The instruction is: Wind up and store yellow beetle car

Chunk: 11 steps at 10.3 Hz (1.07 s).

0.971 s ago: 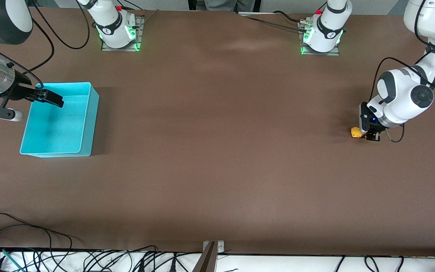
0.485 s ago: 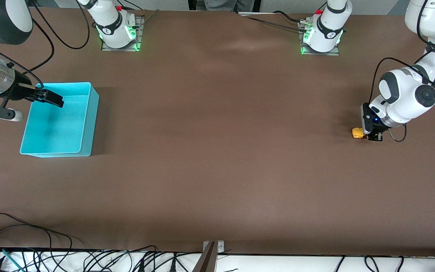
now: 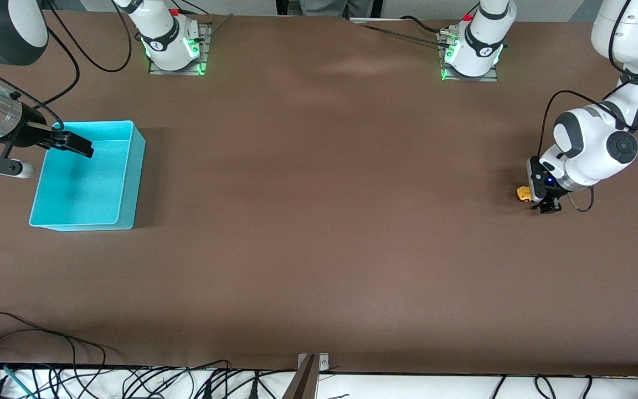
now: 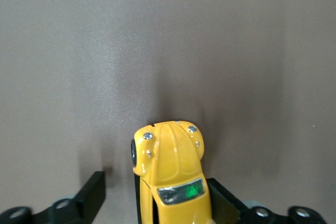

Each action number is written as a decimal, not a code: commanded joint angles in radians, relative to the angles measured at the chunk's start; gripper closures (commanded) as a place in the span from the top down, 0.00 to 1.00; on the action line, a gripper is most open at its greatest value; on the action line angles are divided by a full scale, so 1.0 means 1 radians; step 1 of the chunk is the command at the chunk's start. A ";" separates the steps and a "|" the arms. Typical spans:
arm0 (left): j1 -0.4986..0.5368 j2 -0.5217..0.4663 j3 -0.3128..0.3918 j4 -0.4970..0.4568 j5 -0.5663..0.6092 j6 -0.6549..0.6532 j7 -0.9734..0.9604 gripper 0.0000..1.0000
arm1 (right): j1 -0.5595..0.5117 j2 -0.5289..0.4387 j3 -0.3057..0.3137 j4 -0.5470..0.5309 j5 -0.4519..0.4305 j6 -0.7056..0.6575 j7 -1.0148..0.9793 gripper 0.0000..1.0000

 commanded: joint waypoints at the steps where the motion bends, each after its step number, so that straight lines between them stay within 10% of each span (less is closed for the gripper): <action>1: -0.006 0.023 0.001 0.047 -0.032 -0.036 -0.003 1.00 | 0.003 -0.013 -0.003 -0.021 0.012 0.015 0.015 1.00; 11: -0.022 -0.068 0.000 0.067 -0.029 -0.140 -0.054 1.00 | 0.003 -0.013 -0.005 -0.021 0.012 0.017 0.006 1.00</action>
